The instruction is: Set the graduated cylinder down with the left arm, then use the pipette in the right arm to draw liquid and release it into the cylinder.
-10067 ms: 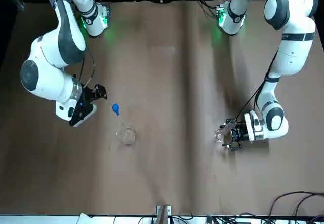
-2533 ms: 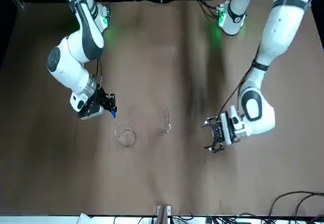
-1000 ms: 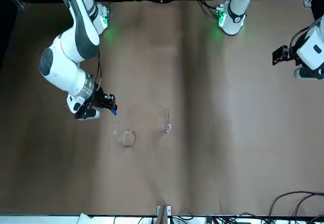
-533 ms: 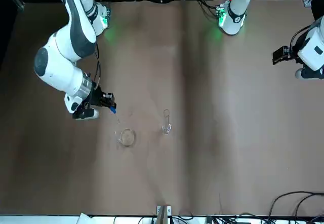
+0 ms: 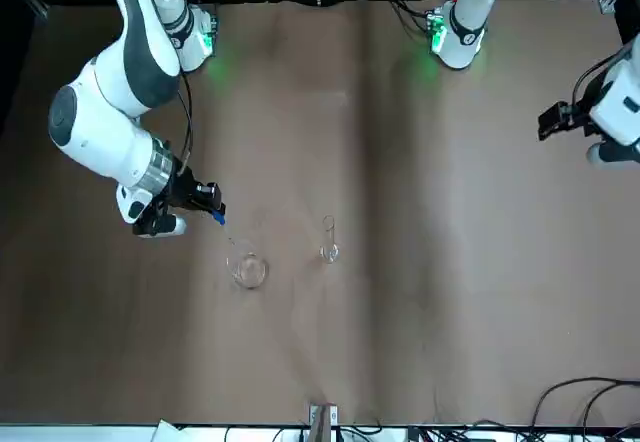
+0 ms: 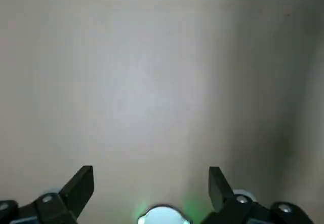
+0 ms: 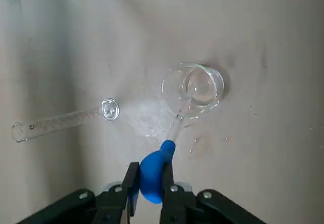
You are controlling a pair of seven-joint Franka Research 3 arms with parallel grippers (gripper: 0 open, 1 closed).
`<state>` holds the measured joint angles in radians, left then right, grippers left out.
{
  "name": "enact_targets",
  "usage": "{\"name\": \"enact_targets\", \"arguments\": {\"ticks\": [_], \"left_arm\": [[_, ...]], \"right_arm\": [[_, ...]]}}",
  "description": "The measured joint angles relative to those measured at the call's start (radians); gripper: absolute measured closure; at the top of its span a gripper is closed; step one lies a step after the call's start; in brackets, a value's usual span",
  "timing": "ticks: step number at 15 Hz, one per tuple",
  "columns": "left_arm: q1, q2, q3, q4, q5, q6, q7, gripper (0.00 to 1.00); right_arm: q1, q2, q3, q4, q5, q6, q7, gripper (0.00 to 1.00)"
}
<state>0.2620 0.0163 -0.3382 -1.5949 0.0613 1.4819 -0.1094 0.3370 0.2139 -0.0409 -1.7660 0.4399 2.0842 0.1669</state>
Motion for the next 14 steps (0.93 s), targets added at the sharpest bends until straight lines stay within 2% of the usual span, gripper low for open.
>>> {"name": "enact_targets", "arguments": {"ticks": [5, 8, 14], "left_arm": [[-0.008, 0.003, -0.032, -0.031, 0.0, 0.065, -0.064, 0.0], [-0.009, 0.003, -0.054, -0.032, 0.0, 0.076, -0.092, 0.0], [-0.007, 0.003, -0.057, -0.032, 0.0, 0.076, -0.093, 0.0]], "right_arm": [[-0.001, 0.0, 0.0, 0.029, 0.0, -0.04, 0.037, 0.78], [-0.001, 0.0, 0.001, 0.071, 0.0, -0.085, 0.084, 0.78], [-0.001, 0.0, 0.002, 0.099, 0.001, -0.128, 0.128, 0.78]]}}
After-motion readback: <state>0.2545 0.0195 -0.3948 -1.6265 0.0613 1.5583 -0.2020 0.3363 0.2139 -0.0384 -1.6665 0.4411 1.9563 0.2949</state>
